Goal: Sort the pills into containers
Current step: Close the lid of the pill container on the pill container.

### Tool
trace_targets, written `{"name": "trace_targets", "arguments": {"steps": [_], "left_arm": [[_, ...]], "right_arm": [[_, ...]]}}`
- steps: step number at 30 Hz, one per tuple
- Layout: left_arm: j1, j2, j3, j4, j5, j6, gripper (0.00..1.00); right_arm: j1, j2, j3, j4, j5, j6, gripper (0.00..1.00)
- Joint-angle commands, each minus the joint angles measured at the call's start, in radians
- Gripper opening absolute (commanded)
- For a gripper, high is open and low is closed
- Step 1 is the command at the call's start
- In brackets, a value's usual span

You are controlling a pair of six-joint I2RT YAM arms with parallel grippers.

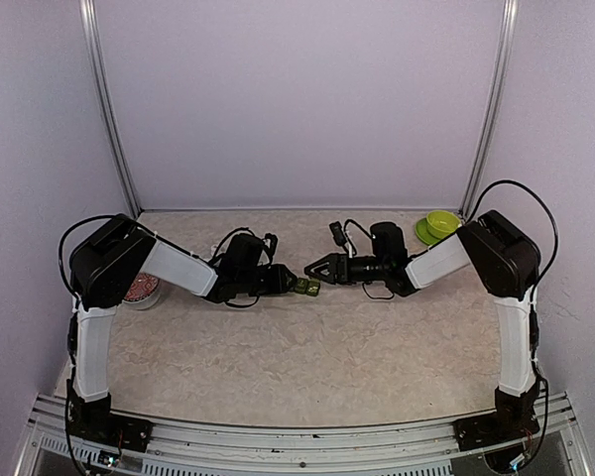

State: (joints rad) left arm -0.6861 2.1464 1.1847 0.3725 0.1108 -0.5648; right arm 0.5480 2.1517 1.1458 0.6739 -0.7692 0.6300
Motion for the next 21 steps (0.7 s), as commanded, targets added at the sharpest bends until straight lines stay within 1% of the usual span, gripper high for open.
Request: {"name": "trace_targets", "arguments": {"steps": [1, 10, 21], "left_arm": [[-0.012, 0.038, -0.01, -0.128, -0.014, 0.012, 0.34], [-0.012, 0.04, -0.007, -0.131, -0.014, 0.012, 0.34], [-0.01, 0.042, -0.004, -0.137, -0.021, 0.014, 0.35]], "right_arm": [[0.019, -0.032, -0.02, -0.015, -0.038, -0.022, 0.73], [0.036, -0.035, -0.021, -0.082, -0.034, -0.043, 0.68], [0.047, 0.003, 0.002, -0.178, -0.027, -0.066, 0.65]]}}
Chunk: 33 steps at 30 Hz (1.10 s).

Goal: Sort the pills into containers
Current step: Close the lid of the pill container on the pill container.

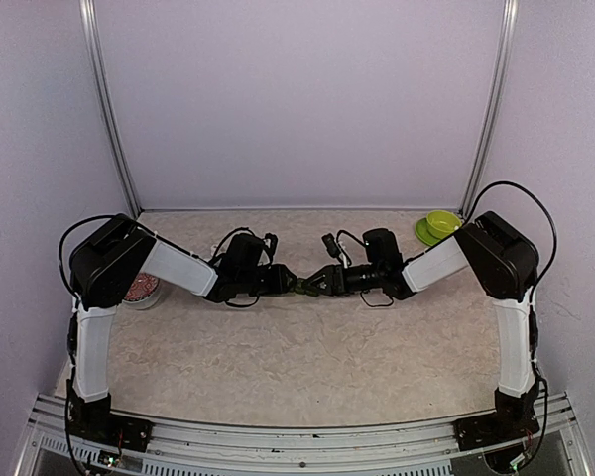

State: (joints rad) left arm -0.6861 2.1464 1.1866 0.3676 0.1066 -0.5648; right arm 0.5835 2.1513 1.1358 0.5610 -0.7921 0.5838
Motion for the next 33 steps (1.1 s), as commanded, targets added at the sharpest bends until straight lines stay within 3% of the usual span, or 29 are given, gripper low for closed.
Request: {"name": "trace_targets", "arguments": {"steps": [1, 16, 33], "left_arm": [[-0.01, 0.043, -0.007, -0.132, -0.017, 0.014, 0.34], [-0.007, 0.044, 0.001, -0.15, -0.028, 0.014, 0.35], [-0.006, 0.041, 0.002, -0.147, -0.015, 0.009, 0.35]], "right_arm": [[0.013, 0.003, 0.012, -0.075, -0.003, -0.023, 0.65], [0.021, 0.024, 0.045, -0.246, 0.035, -0.077, 0.63], [0.024, 0.009, 0.062, -0.244, 0.015, -0.107, 0.67]]}}
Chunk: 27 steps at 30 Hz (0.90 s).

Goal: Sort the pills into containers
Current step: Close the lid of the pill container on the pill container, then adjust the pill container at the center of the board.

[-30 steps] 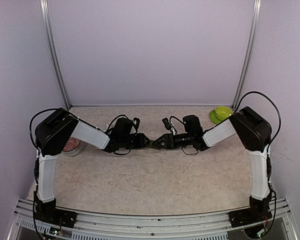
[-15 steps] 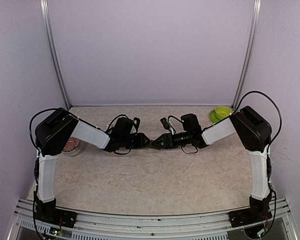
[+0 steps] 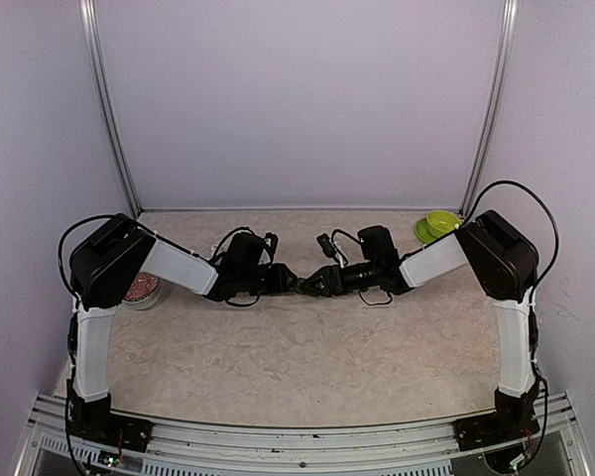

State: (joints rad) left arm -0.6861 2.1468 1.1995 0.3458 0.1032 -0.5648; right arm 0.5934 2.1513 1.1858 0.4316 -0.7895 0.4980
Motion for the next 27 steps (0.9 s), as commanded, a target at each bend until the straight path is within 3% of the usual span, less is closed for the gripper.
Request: {"name": "trace_targets", "arguments": {"steps": [1, 10, 27], "left_arm": [[-0.007, 0.04, -0.012, -0.122, -0.008, 0.006, 0.35], [-0.007, 0.005, -0.041, -0.081, 0.033, -0.02, 0.4], [-0.043, -0.047, -0.043, -0.061, 0.09, -0.053, 0.48]], "right_arm": [[0.013, -0.005, 0.027, -0.122, 0.005, -0.029, 0.68], [0.008, -0.172, 0.113, -0.235, 0.043, -0.102, 0.79], [-0.047, -0.467, -0.18, -0.197, 0.159, -0.09, 0.88]]}}
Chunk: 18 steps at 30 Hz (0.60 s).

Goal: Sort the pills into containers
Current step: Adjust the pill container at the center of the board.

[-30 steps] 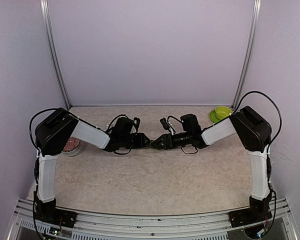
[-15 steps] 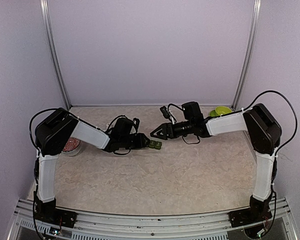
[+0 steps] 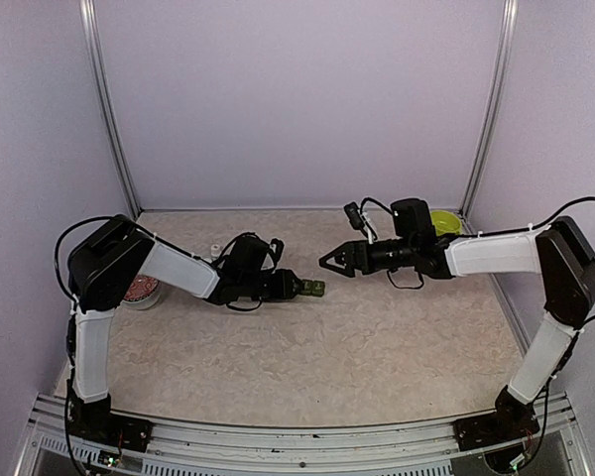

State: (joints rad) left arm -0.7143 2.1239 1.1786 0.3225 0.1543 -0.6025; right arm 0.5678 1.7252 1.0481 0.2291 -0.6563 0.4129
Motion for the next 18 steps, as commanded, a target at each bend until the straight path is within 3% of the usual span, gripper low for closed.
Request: {"name": "trace_targets", "arguments": {"steps": [1, 11, 18], "left_arm": [[-0.016, -0.026, -0.022, -0.037, 0.04, -0.017, 0.48], [-0.027, -0.049, -0.026, -0.039, 0.032, -0.016, 0.5], [0.005, -0.149, -0.038, -0.101, -0.03, 0.017, 0.68]], "right_arm": [[-0.023, -0.043, -0.049, 0.007, 0.026, -0.006, 0.88], [-0.029, -0.073, -0.102, 0.027, 0.027, -0.004, 0.88], [-0.039, -0.158, -0.143, -0.061, 0.136, -0.072, 1.0]]}}
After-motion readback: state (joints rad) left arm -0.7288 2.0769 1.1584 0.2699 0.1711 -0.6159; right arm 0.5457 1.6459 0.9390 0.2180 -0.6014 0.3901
